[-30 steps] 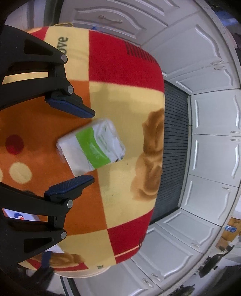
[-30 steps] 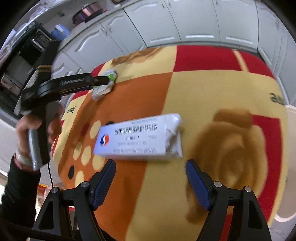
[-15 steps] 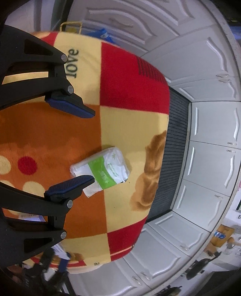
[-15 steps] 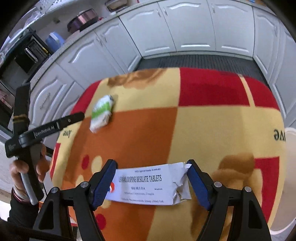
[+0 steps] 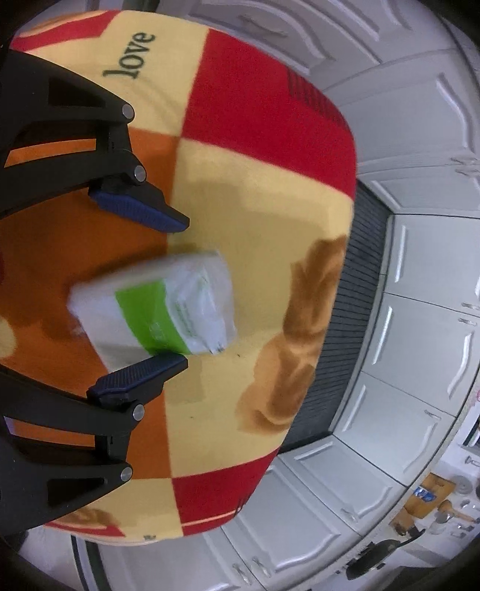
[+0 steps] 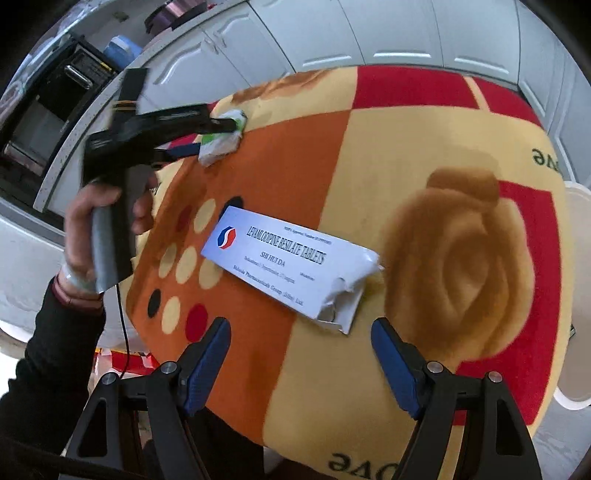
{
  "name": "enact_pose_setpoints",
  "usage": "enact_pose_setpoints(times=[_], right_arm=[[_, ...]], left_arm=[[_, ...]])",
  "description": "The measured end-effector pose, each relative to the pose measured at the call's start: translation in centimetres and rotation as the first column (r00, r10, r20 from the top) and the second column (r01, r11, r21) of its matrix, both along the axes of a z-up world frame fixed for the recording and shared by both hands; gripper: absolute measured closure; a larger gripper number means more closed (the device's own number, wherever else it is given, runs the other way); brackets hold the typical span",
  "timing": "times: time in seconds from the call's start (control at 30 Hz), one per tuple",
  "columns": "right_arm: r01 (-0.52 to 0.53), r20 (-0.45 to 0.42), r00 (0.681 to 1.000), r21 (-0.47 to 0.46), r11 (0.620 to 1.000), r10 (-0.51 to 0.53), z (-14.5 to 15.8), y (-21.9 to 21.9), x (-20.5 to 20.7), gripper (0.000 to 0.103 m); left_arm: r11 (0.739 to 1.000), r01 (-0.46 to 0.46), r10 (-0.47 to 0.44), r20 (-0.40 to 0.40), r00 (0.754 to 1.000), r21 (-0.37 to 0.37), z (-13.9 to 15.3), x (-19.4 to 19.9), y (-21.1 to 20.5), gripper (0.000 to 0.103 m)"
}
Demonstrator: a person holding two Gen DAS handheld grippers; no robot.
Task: Collect trash
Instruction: 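Grasp the green-striped tissue pack with the left gripper while the right grasps the white tablet box, then carry the tissue pack and tablet box over the bin with both grippers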
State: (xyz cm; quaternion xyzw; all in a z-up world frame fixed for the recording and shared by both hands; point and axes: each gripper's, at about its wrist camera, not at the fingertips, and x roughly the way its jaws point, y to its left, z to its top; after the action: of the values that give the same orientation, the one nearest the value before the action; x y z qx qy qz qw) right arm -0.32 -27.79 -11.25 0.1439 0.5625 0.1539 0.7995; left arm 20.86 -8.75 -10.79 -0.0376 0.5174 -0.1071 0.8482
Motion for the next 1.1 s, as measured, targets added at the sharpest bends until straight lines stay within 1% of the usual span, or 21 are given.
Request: enact_pose_setpoints(times=[0.03, 0.07, 0.1, 0.13, 0.17, 0.2, 0.23, 0.33, 0.4, 0.47, 0.5, 0.53, 0.57, 0.6, 0.63, 0.67, 0.73, 0.77, 0.87, 0.93, 1.1], right_arm=[[-0.005, 0.019, 1.0, -0.018, 1.0, 0.005, 0.3, 0.1, 0.1, 0.027], [-0.016, 0.043, 0.999, -0.042, 0.999, 0.017, 0.6, 0.3, 0.2, 0.027], [-0.026, 0.061, 0.998, -0.057, 0.998, 0.03, 0.9, 0.9, 0.6, 0.027], [-0.051, 0.094, 0.994, -0.073, 0.996, 0.058, 1.3, 1.3, 0.9, 0.027], [-0.079, 0.123, 0.988, -0.086, 0.993, 0.089, 1.6, 1.8, 1.2, 0.025], [-0.102, 0.142, 0.983, -0.102, 0.989, 0.116, 1.9, 2.2, 1.6, 0.021], [-0.135, 0.159, 0.975, -0.134, 0.982, 0.156, 1.9, 2.7, 2.2, 0.016], [-0.239, 0.151, 0.95, -0.218, 0.946, 0.275, 1.3, 4.3, 3.8, 0.015], [-0.305, 0.128, 0.933, -0.214, 0.928, 0.336, 0.5, 5.1, 4.6, 0.015], [-0.352, 0.108, 0.921, -0.173, 0.92, 0.373, -0.4, 5.7, 5.1, 0.015], [-0.367, 0.102, 0.916, -0.18, 0.913, 0.388, -0.9, 6.1, 5.1, 0.015], [-0.372, 0.11, 0.909, -0.223, 0.901, 0.403, -1.1, 6.5, 5.0, 0.015], [-0.368, 0.12, 0.905, -0.262, 0.892, 0.409, -1.3, 6.7, 4.8, 0.021], [-0.354, 0.133, 0.903, -0.303, 0.885, 0.407, -1.3, 6.9, 4.5, 0.027], [-0.338, 0.145, 0.906, -0.321, 0.885, 0.398, -1.5, 6.6, 4.0, 0.035], [-0.319, 0.154, 0.912, -0.315, 0.894, 0.38, -1.3, 6.5, 3.8, 0.044], [-0.273, 0.164, 0.933, -0.26, 0.926, 0.321, -0.9, 5.5, 3.2, 0.052], [-0.248, 0.167, 0.941, -0.252, 0.935, 0.295, -0.9, 5.4, 3.1, 0.055], [-0.132, 0.198, 0.964, -0.225, 0.966, 0.178, -0.4, 3.5, 2.0, 0.055], [-0.083, 0.206, 0.97, -0.205, 0.975, 0.126, 0.2, 2.4, 1.3, 0.055], [0.03, 0.245, 0.969, -0.191, 0.981, 0.018, 1.5, 1.1, -0.5, 0.055]], left_arm=[[1.0, 0.014, -0.014, 0.002, 1.0, 0.015, 0.0, -0.1, -0.4, 0.037], [0.999, 0.036, -0.036, 0.01, 0.999, 0.03, 0.0, -0.3, -0.8, 0.049], [0.997, 0.054, -0.055, 0.019, 0.998, 0.049, 0.1, -0.5, -1.1, 0.056], [0.995, 0.078, -0.08, 0.027, 0.996, 0.066, 0.2, -0.9, -1.2, 0.059], [0.993, 0.093, -0.095, 0.027, 0.995, 0.066, 0.3, -1.1, -1.1, 0.065], [0.993, 0.105, -0.106, 0.023, 0.994, 0.059, 0.4, -1.3, -0.8, 0.067], [0.993, 0.114, -0.115, 0.014, 0.993, 0.041, 0.7, -1.7, -0.3, 0.068], [0.992, 0.126, -0.126, 0.0, 0.992, 0.013, 1.4, -2.5, 1.2, 0.069], [0.991, 0.129, -0.129, 0.009, 0.992, 0.019, 2.1, -3.5, 2.3, 0.069], [0.991, 0.131, -0.131, 0.011, 0.991, 0.026, 2.6, -4.2, 3.0, 0.069], [0.991, 0.132, -0.132, 0.013, 0.991, 0.029, 2.8, -4.7, 3.3, 0.069], [0.991, 0.134, -0.134, 0.015, 0.991, 0.032, 3.0, -4.8, 3.5, 0.069], [0.99, 0.137, -0.138, 0.022, 0.99, 0.04, 3.2, -5.3, 3.5, 0.069], [0.989, 0.141, -0.142, 0.029, 0.989, 0.048, 3.3, -5.9, 3.4, 0.069], [0.988, 0.144, -0.146, 0.036, 0.989, 0.055, 3.5, -6.5, 3.3, 0.069], [0.987, 0.147, -0.15, 0.041, 0.988, 0.057, 3.5, -7.1, 3.2, 0.069], [0.986, 0.151, -0.155, 0.056, 0.986, 0.065, 3.6, -8.3, 2.8, 0.069], [0.986, 0.154, -0.158, 0.064, 0.985, 0.072, 3.7, -8.8, 2.5, 0.069], [0.981, 0.167, -0.176, 0.089, 0.98, 0.093, 3.9, -10.2, 1.4, 0.069], [0.979, 0.179, -0.188, 0.094, 0.978, 0.095, 4.0, -11.0, 0.8, 0.069], [0.972, 0.205, -0.218, 0.118, 0.969, 0.11, 4.4, -13.0, -0.7, 0.069]])
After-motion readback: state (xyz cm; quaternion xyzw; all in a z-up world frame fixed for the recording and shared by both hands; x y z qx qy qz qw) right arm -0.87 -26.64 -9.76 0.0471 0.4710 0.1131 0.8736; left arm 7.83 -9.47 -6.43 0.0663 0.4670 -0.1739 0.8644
